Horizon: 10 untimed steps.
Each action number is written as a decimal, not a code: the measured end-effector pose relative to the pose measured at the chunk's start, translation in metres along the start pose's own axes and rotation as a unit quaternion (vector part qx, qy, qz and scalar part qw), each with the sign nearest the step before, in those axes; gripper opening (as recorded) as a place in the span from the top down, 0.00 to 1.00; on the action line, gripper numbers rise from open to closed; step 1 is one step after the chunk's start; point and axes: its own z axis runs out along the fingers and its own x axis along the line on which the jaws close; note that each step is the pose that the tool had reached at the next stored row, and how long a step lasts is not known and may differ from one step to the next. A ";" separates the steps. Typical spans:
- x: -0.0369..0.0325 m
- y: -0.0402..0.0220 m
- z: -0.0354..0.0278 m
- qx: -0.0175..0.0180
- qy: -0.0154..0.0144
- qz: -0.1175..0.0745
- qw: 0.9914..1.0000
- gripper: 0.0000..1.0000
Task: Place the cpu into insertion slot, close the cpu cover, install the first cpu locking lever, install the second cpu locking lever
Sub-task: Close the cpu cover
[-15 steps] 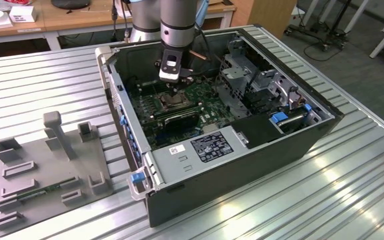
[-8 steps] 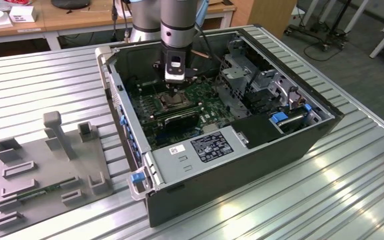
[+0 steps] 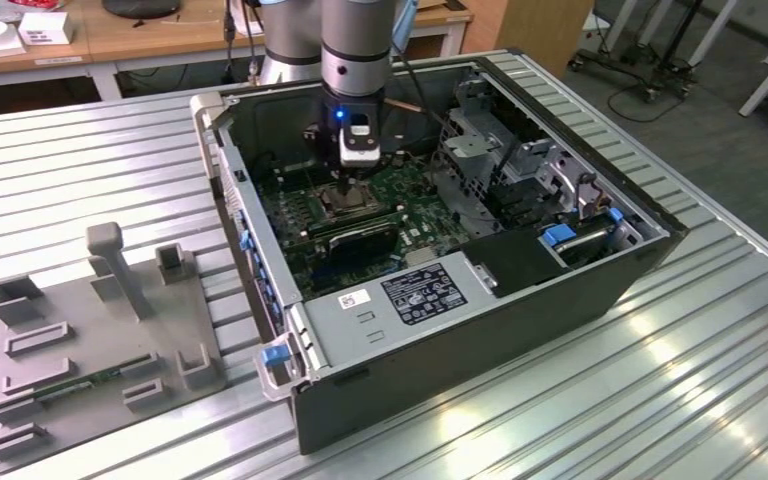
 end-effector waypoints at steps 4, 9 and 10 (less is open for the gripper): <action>0.0000 0.0000 0.0005 0.001 0.001 -0.037 0.999 0.89; 0.0000 0.0000 0.0007 0.002 0.003 -0.082 0.997 0.89; 0.0000 0.0000 0.0008 0.002 0.003 -0.090 0.996 0.89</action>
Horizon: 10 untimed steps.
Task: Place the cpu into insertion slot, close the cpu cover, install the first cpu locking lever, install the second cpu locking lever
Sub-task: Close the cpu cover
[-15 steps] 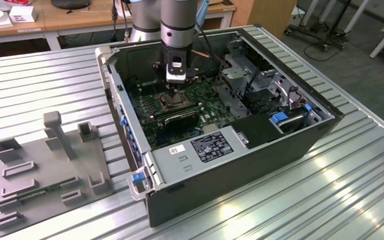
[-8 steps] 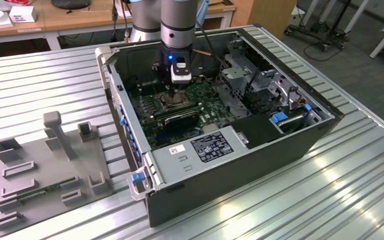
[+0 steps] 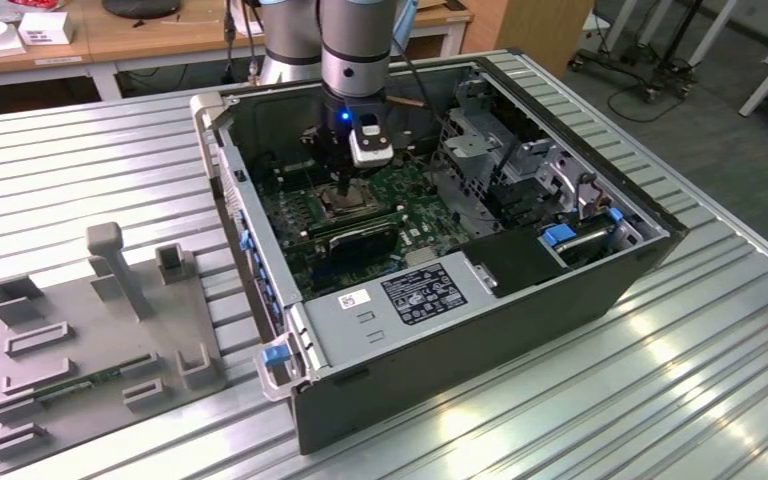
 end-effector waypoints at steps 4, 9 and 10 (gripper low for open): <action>0.0000 0.0000 0.0001 0.000 0.001 -0.027 1.000 0.89; 0.0000 0.0000 0.0002 -0.001 0.000 -0.027 1.000 0.89; 0.0000 0.0000 0.0002 -0.002 -0.001 -0.029 1.000 0.89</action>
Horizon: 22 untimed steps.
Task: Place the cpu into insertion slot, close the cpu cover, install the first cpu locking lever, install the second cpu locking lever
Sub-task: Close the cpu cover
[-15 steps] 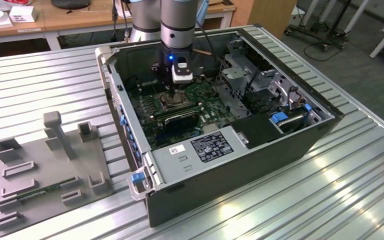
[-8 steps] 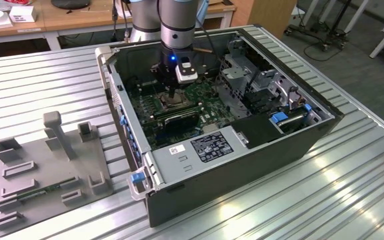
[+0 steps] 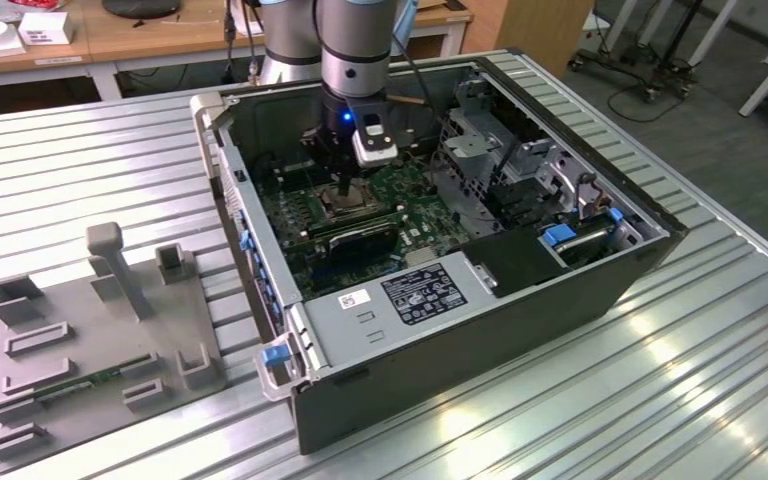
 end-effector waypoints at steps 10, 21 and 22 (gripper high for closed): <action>-0.0001 -0.0001 0.0024 -0.002 -0.001 -0.068 0.998 0.89; -0.0001 -0.0002 0.0039 -0.010 -0.013 -0.146 0.989 0.89; -0.0001 -0.0002 0.0040 -0.010 -0.015 -0.153 0.988 0.89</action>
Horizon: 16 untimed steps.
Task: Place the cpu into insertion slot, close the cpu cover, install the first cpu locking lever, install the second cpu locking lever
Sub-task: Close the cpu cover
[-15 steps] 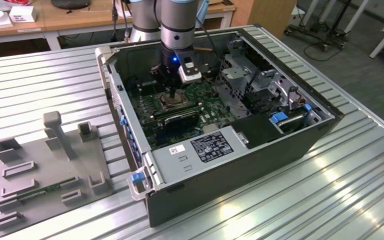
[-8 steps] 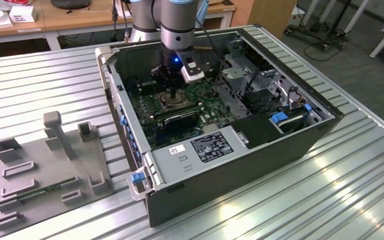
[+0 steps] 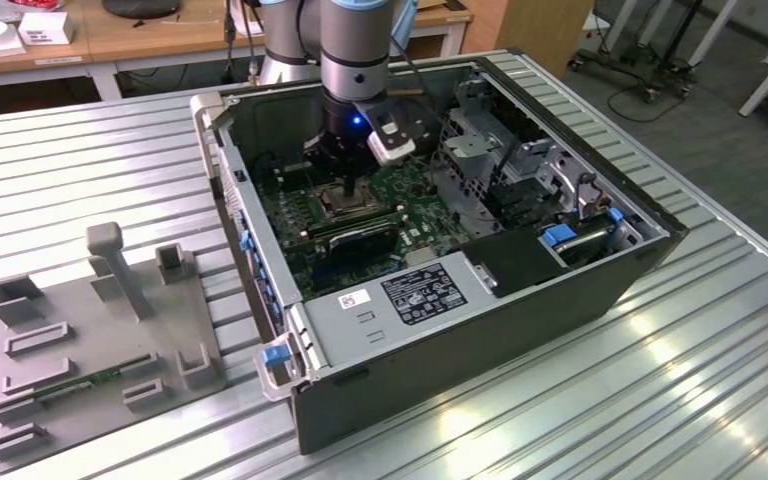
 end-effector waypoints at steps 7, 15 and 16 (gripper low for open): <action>0.0000 0.0000 0.0001 -0.004 -0.007 -0.040 0.999 0.89; 0.0001 0.0000 0.0002 -0.005 -0.008 -0.064 0.998 0.89; 0.0001 0.0000 0.0002 -0.005 -0.008 -0.064 0.998 0.89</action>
